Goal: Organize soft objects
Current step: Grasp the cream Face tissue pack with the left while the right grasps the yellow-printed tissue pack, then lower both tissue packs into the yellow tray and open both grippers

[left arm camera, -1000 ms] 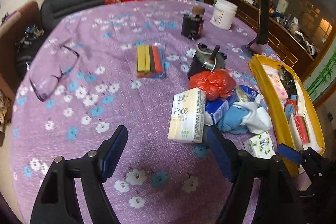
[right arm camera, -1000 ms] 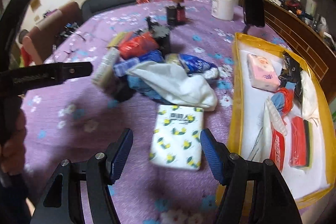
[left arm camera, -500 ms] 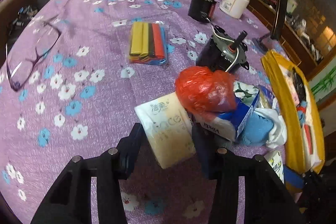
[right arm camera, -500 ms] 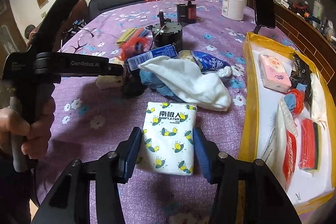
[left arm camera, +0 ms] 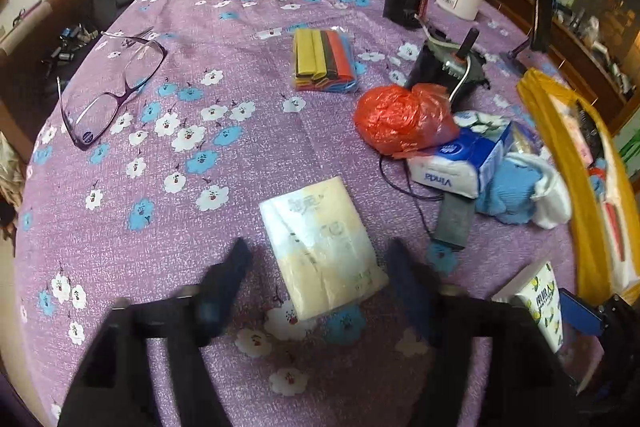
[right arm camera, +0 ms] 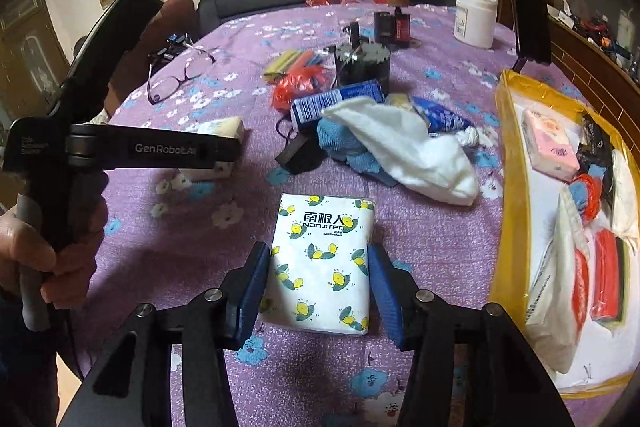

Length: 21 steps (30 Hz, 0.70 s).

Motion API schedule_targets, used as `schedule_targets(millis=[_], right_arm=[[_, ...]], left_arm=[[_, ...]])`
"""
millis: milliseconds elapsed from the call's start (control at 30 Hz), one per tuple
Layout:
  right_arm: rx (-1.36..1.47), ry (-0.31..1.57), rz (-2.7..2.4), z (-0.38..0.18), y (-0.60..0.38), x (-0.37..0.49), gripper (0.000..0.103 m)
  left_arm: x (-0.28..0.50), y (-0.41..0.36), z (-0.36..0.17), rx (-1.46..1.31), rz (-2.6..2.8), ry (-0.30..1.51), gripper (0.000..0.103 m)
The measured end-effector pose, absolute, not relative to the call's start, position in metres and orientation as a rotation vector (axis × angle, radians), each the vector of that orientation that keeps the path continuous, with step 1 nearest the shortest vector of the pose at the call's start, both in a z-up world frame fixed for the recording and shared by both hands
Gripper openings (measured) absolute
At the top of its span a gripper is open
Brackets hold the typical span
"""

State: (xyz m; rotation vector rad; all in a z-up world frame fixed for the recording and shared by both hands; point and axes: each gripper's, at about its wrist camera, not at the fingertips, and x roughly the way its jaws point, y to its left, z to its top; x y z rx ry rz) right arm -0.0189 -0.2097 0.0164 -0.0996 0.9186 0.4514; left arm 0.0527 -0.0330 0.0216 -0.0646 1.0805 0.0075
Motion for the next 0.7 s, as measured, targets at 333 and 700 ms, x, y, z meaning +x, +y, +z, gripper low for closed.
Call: schedule_targets(millis=[333,700], right_arm=[[-0.068,0.88,0.43,0.025,-0.222,-0.02,0.055],[0.013,0.826,0.404,0.043,-0.246,-0.021,0.054]], left_arm=[[0.032,-0.041,0.026,-0.053,0.002,1.006,0.05],[0.002,-0.067,0.057,-0.082,-0.086,0.885,0.051]])
